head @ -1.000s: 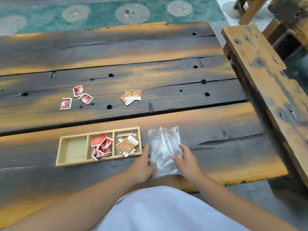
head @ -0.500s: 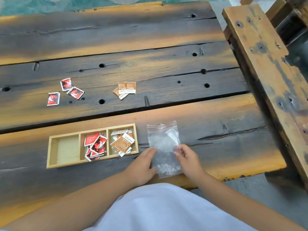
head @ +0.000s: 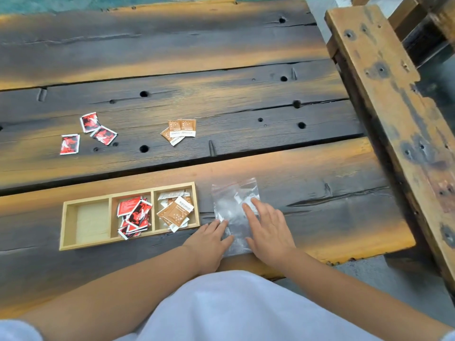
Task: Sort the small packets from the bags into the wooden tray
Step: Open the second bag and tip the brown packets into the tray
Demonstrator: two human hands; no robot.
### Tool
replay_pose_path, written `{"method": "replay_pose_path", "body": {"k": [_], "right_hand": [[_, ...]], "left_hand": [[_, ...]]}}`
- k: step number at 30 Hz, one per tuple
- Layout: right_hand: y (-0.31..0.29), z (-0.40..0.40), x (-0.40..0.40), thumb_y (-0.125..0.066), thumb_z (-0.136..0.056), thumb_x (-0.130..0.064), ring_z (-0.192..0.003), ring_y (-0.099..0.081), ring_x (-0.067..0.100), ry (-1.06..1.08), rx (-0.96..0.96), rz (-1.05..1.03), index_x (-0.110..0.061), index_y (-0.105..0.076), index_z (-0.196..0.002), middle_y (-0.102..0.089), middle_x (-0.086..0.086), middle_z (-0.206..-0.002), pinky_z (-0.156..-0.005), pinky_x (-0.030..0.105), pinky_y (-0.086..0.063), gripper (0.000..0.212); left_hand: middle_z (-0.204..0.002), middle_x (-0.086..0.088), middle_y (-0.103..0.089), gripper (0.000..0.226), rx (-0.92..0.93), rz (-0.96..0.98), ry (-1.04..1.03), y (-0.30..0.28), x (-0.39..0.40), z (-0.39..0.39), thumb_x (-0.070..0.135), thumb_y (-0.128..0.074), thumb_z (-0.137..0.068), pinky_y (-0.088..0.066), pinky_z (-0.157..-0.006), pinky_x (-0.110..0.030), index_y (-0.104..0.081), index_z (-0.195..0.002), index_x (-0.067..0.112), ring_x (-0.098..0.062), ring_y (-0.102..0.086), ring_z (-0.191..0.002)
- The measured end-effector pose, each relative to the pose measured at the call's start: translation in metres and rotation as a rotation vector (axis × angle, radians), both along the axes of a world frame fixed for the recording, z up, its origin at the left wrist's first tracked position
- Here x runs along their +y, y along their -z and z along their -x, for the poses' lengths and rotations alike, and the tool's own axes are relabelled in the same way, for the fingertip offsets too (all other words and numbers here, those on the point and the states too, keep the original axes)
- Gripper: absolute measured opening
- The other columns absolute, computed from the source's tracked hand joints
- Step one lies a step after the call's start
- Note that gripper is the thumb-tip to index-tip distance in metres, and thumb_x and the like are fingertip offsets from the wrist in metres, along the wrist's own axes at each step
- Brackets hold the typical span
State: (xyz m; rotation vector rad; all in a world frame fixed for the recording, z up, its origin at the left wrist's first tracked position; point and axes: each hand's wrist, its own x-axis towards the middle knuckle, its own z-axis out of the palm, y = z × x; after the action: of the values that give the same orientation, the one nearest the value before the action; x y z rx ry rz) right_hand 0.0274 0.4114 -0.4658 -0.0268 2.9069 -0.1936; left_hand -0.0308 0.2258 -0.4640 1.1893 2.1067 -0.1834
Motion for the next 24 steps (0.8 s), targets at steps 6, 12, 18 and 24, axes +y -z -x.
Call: {"method": "replay_pose_path", "body": {"k": [6,12,18,24], "right_hand": [[0.016,-0.019,0.004,-0.063,-0.077,-0.022,-0.131,-0.039,0.026,-0.261,0.312,-0.003,-0.021,-0.048,-0.138,-0.037,0.005,-0.147,-0.101,0.042,-0.033,0.062],[0.009,-0.013,-0.003,-0.053,-0.091,-0.042,-0.15,-0.015,0.026,-0.144,-0.302,-0.011,-0.018,-0.03,-0.15,-0.02,0.008,-0.163,-0.115,0.044,-0.021,0.068],[0.008,-0.003,0.011,-0.049,-0.093,-0.048,-0.151,-0.006,0.021,-0.011,-0.434,0.108,-0.027,-0.023,-0.153,-0.006,-0.002,-0.165,-0.117,0.044,-0.024,0.068],[0.004,0.004,0.021,-0.044,-0.091,-0.058,-0.146,-0.018,0.022,-0.048,-0.426,0.13,-0.029,-0.04,-0.142,-0.017,-0.002,-0.162,-0.113,0.045,-0.03,0.059]], "left_hand": [[-0.162,-0.019,0.001,0.066,-0.032,0.036,-0.022,0.002,0.002,0.001,0.028,-0.047,-0.091,-0.022,-0.116,-0.05,-0.019,-0.151,0.02,-0.036,-0.007,-0.147],[-0.162,-0.016,0.005,0.066,-0.042,0.045,0.003,0.006,-0.002,0.003,0.027,-0.046,-0.092,-0.022,-0.116,-0.048,-0.019,-0.152,0.022,-0.035,-0.005,-0.148],[-0.163,-0.013,0.013,0.064,-0.044,0.067,0.03,0.006,-0.007,0.003,0.027,-0.047,-0.093,-0.027,-0.112,-0.05,-0.021,-0.151,0.019,-0.031,0.003,-0.15],[-0.162,-0.015,0.013,0.059,-0.069,0.039,-0.023,0.003,-0.006,0.001,0.025,-0.046,-0.094,-0.028,-0.113,-0.049,-0.025,-0.148,0.015,-0.032,0.002,-0.15]]}}
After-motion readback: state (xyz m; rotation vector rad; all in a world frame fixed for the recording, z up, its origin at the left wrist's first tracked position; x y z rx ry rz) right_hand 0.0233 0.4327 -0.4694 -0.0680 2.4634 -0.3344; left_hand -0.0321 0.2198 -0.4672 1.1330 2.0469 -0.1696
